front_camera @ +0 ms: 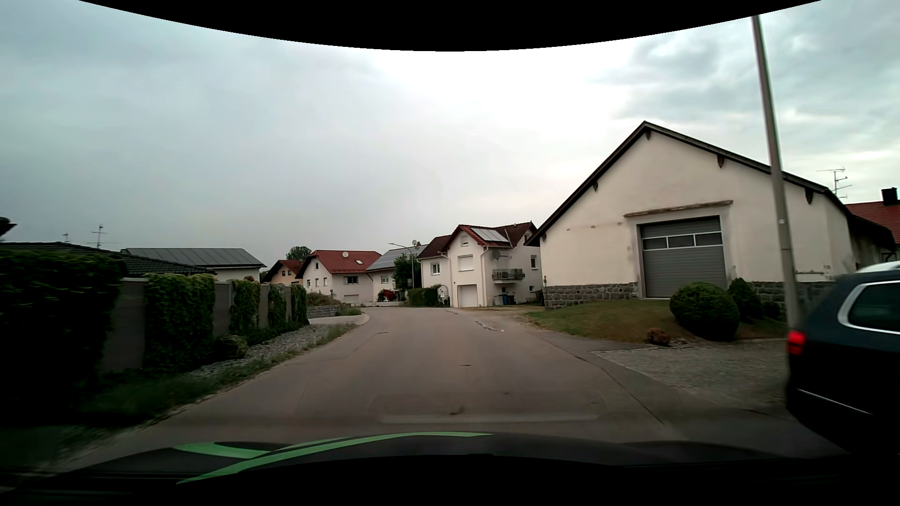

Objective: Follow the waypoints while adhering to traffic rules and regulations

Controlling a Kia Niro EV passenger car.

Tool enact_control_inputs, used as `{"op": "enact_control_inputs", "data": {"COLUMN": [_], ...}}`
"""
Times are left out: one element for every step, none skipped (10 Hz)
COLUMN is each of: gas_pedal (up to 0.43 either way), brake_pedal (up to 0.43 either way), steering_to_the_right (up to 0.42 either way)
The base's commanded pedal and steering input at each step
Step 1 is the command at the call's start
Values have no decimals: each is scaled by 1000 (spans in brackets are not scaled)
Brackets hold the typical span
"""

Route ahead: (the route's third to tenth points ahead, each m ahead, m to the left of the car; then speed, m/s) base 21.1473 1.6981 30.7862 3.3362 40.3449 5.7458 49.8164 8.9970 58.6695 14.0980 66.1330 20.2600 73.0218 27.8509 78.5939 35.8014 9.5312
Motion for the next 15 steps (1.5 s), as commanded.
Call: {"op": "enact_control_inputs", "data": {"gas_pedal": [110, 110, 110, 110, 110, 110, 87, 67, 67, 59, 59, 59, 59, 59, 59], "brake_pedal": [0, 0, 0, 0, 0, 0, 0, 0, 0, 0, 0, 0, 0, 0, 0], "steering_to_the_right": [-2, -4, -5, -5, -6, -9, -12, -14, -17, -18, -21, -23, -26, -26, -29]}}
